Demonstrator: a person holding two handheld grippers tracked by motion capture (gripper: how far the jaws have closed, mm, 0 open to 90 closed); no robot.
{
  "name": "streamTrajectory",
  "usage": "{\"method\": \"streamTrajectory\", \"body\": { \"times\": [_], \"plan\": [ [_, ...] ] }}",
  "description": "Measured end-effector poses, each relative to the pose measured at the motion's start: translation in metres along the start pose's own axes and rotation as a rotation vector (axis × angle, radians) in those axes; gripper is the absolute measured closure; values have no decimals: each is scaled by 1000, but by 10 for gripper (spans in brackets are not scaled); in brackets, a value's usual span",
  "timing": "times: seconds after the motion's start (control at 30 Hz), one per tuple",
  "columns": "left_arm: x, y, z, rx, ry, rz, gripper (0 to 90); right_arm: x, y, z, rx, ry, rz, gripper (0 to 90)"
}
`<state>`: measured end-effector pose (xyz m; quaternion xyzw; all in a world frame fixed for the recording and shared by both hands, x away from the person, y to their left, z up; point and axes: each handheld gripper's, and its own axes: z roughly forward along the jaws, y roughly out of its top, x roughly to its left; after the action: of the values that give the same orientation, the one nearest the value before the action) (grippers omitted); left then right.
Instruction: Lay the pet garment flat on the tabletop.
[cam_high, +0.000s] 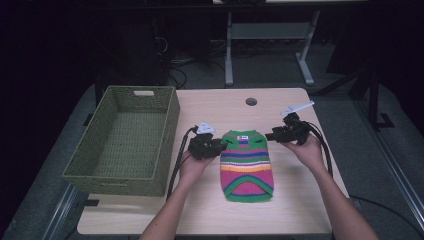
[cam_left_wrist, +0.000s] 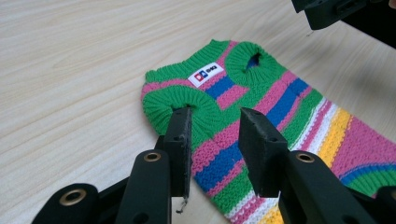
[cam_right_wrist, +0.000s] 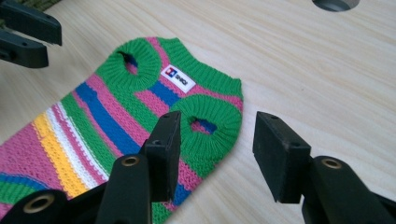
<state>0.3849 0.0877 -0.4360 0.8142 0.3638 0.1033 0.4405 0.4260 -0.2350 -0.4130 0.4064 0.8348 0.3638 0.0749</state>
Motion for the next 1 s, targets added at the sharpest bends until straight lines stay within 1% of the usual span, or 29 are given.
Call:
{"method": "streamTrajectory", "body": {
  "times": [0.07,0.13,0.27,0.37,0.47,0.5,0.53,0.57,0.6,0.63,0.7,0.73,0.77,0.83,0.9,0.97,1.0],
  "plan": [
    [0,-1,-1,0,-5,1,634,-1,-5,1,-6,10,18,508],
    [0,-1,-2,-6,-6,-3,630,-1,-5,1,-1,13,19,508],
    [0,-1,-3,-9,-3,0,615,0,-8,1,2,27,20,508],
    [0,-2,-2,-3,-7,-2,612,0,-10,1,12,38,20,510],
    [-1,-3,-1,8,-9,13,612,0,-11,-1,19,41,14,510],
    [-2,-3,-1,10,-13,16,612,0,-12,-2,10,43,7,510],
    [-2,-3,-1,10,-13,16,613,0,-12,-2,10,43,7,510],
    [-3,-4,-1,18,-15,20,613,1,-13,-2,10,45,18,510],
    [-4,-4,0,17,-15,19,613,0,-14,-3,12,46,9,510],
    [-5,-4,0,20,-15,25,612,1,-17,-3,17,51,17,516],
    [-6,-4,-1,22,-15,31,614,1,-17,-4,19,52,14,516],
    [-7,-3,-1,25,-18,42,621,1,-18,-4,19,54,13,516],
    [-7,-4,-1,25,-20,44,634,1,-21,-4,14,55,16,521],
    [-8,-4,-1,28,-28,45,655,2,-22,-4,28,68,21,526],
    [-8,-4,0,36,-30,49,656,2,-22,-4,36,72,14,529],
    [-8,-5,0,48,-33,59,659,3,-24,-4,28,78,9,538],
    [-9,-6,0,46,-33,56,659,4,-25,-5,32,79,8,538]
  ]
}}
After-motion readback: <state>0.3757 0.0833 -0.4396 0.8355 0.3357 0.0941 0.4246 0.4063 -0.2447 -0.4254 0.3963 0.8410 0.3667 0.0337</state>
